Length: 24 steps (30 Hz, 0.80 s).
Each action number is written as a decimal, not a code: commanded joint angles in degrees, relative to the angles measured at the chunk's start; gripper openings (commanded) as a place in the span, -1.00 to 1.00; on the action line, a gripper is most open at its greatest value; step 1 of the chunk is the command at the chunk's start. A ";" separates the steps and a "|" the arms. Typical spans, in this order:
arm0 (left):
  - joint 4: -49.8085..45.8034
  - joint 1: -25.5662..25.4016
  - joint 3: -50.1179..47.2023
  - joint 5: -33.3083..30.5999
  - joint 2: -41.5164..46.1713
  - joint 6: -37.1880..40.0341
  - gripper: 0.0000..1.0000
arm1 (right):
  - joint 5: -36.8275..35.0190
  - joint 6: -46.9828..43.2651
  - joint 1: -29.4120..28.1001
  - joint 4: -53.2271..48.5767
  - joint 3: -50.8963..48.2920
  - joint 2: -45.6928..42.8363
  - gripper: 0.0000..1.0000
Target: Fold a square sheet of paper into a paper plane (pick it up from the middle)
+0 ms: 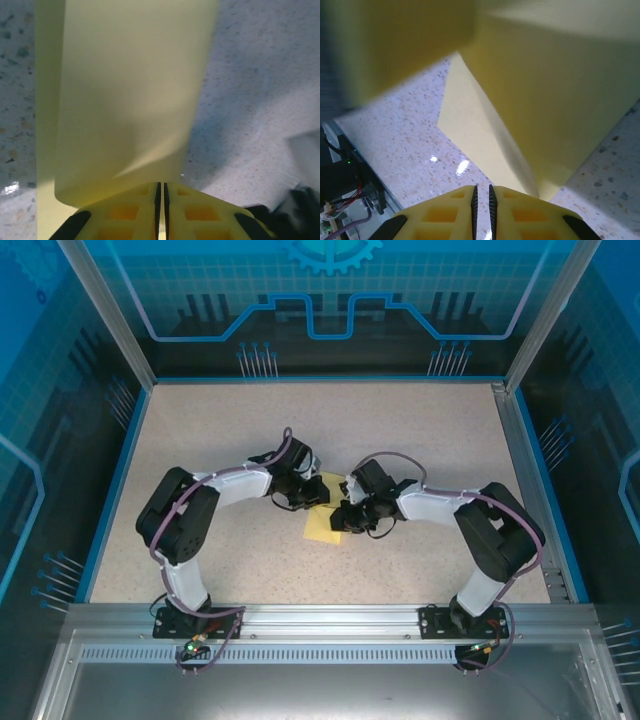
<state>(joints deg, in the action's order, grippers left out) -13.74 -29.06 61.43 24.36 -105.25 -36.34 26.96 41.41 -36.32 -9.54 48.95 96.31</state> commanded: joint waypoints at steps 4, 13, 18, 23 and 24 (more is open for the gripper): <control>0.48 0.09 -1.00 -0.46 -3.21 -1.88 -0.75 | 2.88 0.25 -0.25 -0.02 2.69 1.26 -0.66; 0.16 0.10 -1.04 -1.20 -4.08 -1.90 -0.69 | -0.51 -0.53 -0.42 -2.66 2.21 2.29 -0.66; -1.58 0.09 0.30 -2.06 -0.69 -1.18 -0.49 | -4.01 -1.24 -0.04 -5.71 1.76 -1.17 -0.63; -2.45 0.06 0.15 -4.14 5.09 -0.54 -0.24 | -5.96 -0.92 0.26 -7.05 -0.28 -3.55 -0.61; -2.44 0.03 -0.22 -4.55 6.24 -0.26 -0.23 | -5.96 -0.64 0.28 -6.81 -0.50 -4.14 -0.61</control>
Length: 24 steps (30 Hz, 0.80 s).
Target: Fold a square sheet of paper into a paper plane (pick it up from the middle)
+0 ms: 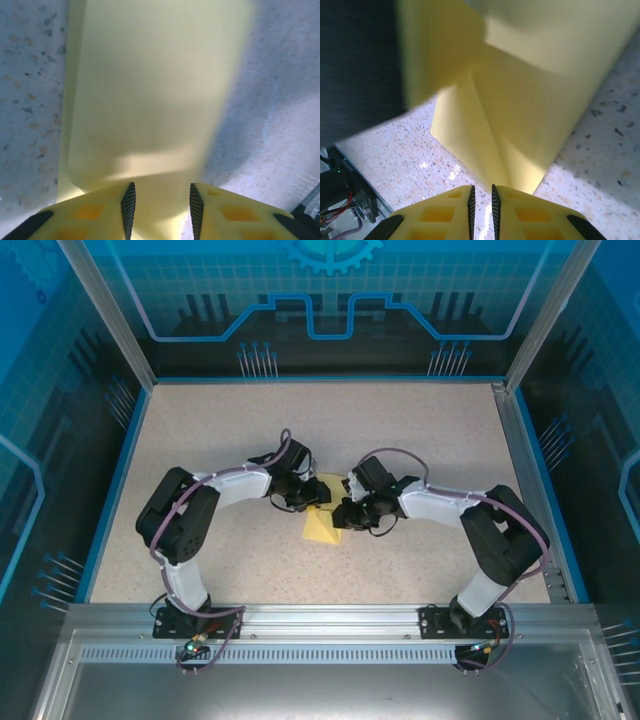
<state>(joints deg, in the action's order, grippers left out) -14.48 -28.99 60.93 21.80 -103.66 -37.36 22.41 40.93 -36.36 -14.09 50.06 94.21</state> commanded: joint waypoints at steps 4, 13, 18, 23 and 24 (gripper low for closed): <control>-1.39 0.06 -2.12 -3.58 8.53 0.53 -0.21 | -1.02 0.94 0.26 -1.58 -2.44 -5.04 -0.60; -2.33 -0.01 -7.20 -7.63 12.55 -1.86 -0.67 | 1.17 0.27 -2.06 -0.48 -3.79 -13.36 -0.65; -1.49 0.03 -8.46 -8.87 13.13 -3.17 -0.77 | 1.02 -0.19 -5.27 0.26 -1.26 -9.68 -0.67; 1.31 0.06 -9.42 -6.15 13.48 -3.63 -0.77 | -1.16 -0.83 -4.49 0.74 1.94 -2.66 -0.69; 1.82 0.00 -9.42 -5.23 13.29 -3.43 -0.77 | -0.84 -0.68 -3.81 1.10 2.10 -1.48 -0.69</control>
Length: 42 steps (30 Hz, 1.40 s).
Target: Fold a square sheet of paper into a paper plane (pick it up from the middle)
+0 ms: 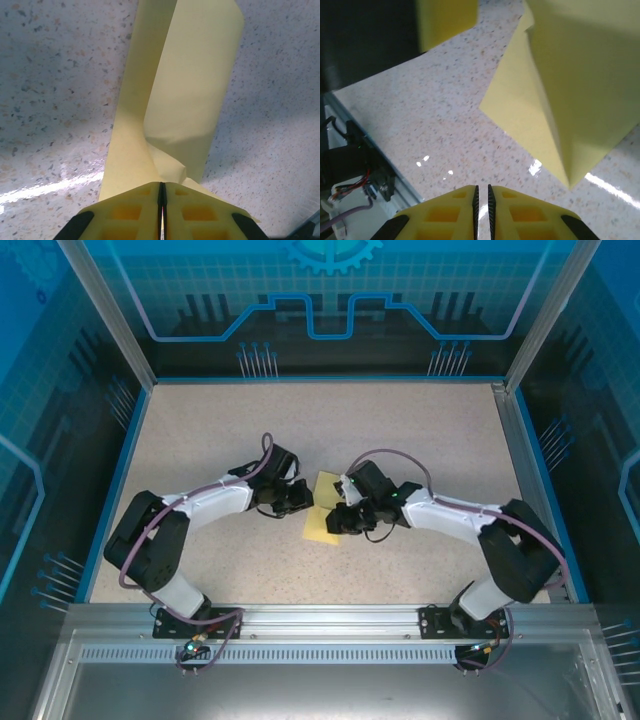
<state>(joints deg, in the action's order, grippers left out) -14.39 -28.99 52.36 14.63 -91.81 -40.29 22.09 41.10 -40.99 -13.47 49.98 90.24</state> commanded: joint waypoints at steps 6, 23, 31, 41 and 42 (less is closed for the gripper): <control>6.30 -0.07 -0.99 8.18 -0.67 0.13 -0.75 | 1.26 -1.05 4.46 3.16 0.75 6.00 -0.69; 10.82 -0.71 2.59 13.23 -11.51 -0.28 -0.71 | 2.52 0.65 5.33 6.20 -2.47 10.77 -0.70; 11.66 -0.71 2.88 10.67 -14.68 0.23 -0.72 | 2.78 0.21 5.40 4.88 -1.84 10.55 -0.69; 11.34 -0.71 0.84 7.26 -16.43 -0.57 -0.75 | 6.29 -0.37 3.12 4.07 2.66 8.36 -0.68; 11.38 -0.71 0.52 7.09 -16.26 -0.58 -0.75 | 6.35 -0.37 3.00 4.07 3.12 8.69 -0.68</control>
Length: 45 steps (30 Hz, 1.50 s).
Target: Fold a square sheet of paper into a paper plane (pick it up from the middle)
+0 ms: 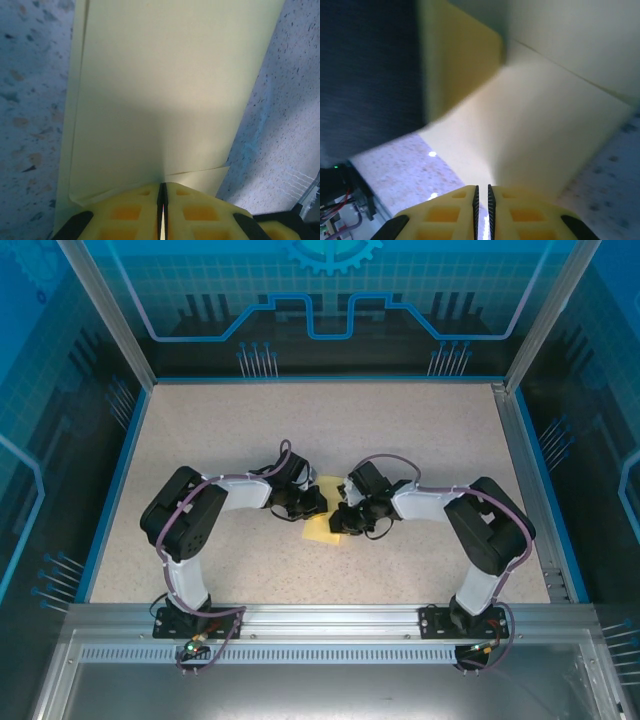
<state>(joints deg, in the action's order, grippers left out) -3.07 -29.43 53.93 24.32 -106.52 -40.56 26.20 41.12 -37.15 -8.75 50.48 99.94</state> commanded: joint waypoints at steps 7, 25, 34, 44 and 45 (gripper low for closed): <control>-0.44 -0.27 -1.04 -2.61 -1.32 -0.30 -0.76 | 1.42 -1.00 -0.97 -2.39 2.02 2.30 -0.68; -1.61 -0.28 0.47 -2.75 -1.08 -0.19 -0.76 | 1.43 -1.82 1.07 -3.52 -10.10 -7.94 -0.63; -2.89 -0.25 2.95 -2.12 2.64 0.90 -0.69 | -1.40 4.06 4.19 2.51 -8.30 -9.41 -0.32; -2.47 -0.28 3.02 -1.81 2.01 0.62 -0.69 | -1.44 7.64 4.59 6.93 -5.31 -1.71 -0.24; -2.70 -0.23 3.10 -1.82 1.89 0.73 -0.69 | -1.99 7.76 4.58 6.82 -5.39 -1.48 -0.24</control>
<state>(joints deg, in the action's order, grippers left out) -4.21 -29.47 55.79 23.18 -105.75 -40.51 24.75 47.22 -33.32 -3.03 44.18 97.36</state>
